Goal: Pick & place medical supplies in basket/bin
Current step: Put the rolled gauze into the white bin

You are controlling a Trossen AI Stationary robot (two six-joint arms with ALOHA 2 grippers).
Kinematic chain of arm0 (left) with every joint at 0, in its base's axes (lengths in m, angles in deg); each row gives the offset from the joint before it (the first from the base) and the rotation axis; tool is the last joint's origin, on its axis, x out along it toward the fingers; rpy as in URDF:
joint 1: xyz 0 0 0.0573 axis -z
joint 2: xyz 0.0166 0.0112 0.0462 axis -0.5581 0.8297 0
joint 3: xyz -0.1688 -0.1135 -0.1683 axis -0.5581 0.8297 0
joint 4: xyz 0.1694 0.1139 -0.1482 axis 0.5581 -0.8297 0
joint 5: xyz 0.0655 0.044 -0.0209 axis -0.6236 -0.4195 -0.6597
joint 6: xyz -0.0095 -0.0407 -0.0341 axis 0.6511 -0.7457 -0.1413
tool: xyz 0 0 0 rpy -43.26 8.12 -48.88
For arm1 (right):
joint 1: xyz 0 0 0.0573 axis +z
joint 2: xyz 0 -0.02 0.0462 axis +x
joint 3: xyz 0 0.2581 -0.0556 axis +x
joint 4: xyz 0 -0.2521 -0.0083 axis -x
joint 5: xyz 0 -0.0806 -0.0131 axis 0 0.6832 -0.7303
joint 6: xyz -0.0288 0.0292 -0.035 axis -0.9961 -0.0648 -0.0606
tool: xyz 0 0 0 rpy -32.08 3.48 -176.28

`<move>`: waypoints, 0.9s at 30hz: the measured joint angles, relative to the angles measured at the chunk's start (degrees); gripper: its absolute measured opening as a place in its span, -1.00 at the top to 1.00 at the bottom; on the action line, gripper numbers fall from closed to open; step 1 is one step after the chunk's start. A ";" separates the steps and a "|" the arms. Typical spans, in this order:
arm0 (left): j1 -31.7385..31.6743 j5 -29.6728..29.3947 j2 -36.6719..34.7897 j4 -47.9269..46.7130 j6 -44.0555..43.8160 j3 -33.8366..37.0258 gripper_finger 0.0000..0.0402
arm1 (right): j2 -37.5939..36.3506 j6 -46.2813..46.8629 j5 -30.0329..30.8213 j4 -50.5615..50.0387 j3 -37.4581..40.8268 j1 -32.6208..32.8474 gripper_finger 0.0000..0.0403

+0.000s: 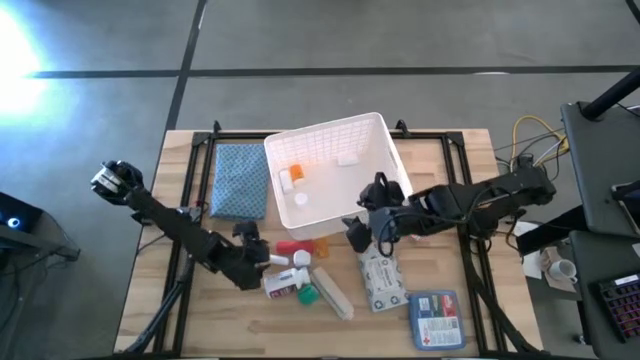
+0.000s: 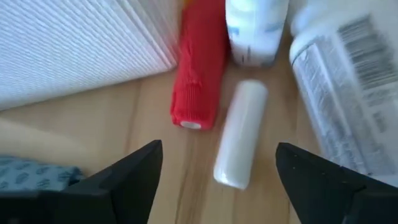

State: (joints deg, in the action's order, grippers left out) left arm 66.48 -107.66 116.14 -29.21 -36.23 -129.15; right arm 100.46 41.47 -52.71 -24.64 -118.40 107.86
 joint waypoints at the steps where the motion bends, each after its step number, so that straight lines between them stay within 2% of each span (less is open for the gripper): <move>1: -0.74 1.75 0.00 0.15 0.76 0.38 -0.41 | 0.10 0.80 0.44 -0.01 -0.02 0.37 -0.48; 5: -2.33 7.63 0.00 3.84 2.60 2.16 -0.36 | 0.69 2.38 1.00 -0.02 -0.02 1.02 -0.47; 10: -2.50 7.87 0.00 9.76 6.08 4.65 -0.30 | 1.30 3.59 1.03 0.21 -0.02 1.01 -0.47; 17: -3.42 7.50 0.00 12.12 6.76 8.29 -0.20 | 1.77 4.69 0.99 0.06 0.04 1.01 -0.46; 24: -3.40 9.21 0.50 21.34 6.76 11.36 0.06 | 1.90 5.58 0.99 0.12 0.04 1.01 -0.45; 27: -3.53 9.17 1.60 22.18 6.75 11.04 0.19 | 1.90 5.96 1.19 0.13 0.07 1.01 -0.45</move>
State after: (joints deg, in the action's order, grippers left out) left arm 62.94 -98.49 117.74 -7.03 -29.47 -118.12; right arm 102.36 47.43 -51.52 -24.51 -118.34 108.87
